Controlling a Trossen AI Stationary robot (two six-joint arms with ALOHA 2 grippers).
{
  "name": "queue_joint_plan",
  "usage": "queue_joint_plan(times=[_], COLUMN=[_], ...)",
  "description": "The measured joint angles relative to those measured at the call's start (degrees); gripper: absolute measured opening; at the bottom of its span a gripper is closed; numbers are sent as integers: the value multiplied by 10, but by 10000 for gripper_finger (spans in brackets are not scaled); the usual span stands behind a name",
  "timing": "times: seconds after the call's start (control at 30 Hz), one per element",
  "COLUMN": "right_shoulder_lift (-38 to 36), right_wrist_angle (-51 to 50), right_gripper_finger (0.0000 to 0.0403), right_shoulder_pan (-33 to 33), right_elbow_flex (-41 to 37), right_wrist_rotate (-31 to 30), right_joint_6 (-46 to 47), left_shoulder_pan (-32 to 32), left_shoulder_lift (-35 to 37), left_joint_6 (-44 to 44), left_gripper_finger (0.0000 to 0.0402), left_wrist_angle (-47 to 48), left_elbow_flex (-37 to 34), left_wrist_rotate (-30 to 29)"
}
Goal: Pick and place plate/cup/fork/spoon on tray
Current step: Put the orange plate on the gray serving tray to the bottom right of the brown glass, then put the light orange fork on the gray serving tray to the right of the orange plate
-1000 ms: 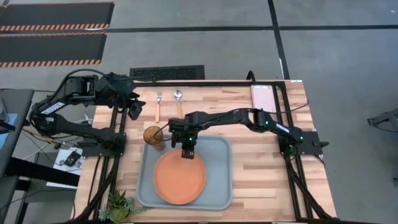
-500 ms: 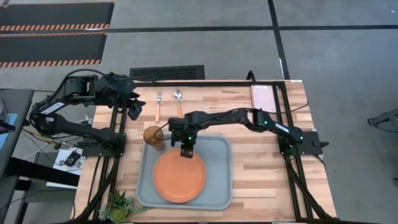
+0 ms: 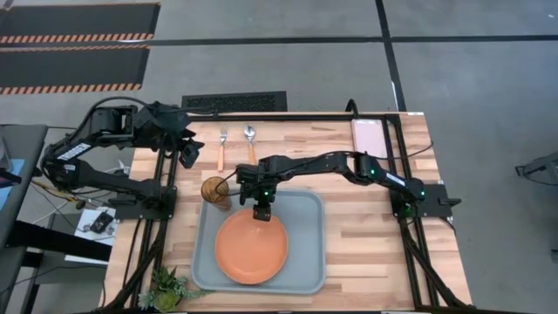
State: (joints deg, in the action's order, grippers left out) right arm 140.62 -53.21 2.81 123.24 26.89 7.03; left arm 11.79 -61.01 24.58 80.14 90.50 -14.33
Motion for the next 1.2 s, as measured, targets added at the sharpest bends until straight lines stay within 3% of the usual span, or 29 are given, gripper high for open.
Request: queue_joint_plan(times=[0.2,0.47,0.73,0.83,1.0,1.2], right_shoulder_lift=[0,-40,-114,-145,-208,-277], right_wrist_angle=[-3,-40,-101,-109,-157,-221], right_gripper_finger=[221,214,199,198,203,198], right_shoulder_pan=[1,21,74,102,144,162], right_elbow_flex=[0,0,0,0,0,0], right_wrist_rotate=[1,-4,-104,-125,-174,-281], right_joint_6=[-1,-11,39,67,101,99], left_shoulder_pan=[0,0,13,72,215,321], left_shoulder_lift=[0,0,-6,-18,-36,-36], left_joint_6=[0,-4,16,0,-60,-83], left_gripper_finger=[204,204,204,204,204,204], left_wrist_angle=[0,-3,-33,-59,-109,-259], left_elbow_flex=[0,0,-3,-22,-99,-227], left_wrist_rotate=[0,0,-84,-82,-14,125])
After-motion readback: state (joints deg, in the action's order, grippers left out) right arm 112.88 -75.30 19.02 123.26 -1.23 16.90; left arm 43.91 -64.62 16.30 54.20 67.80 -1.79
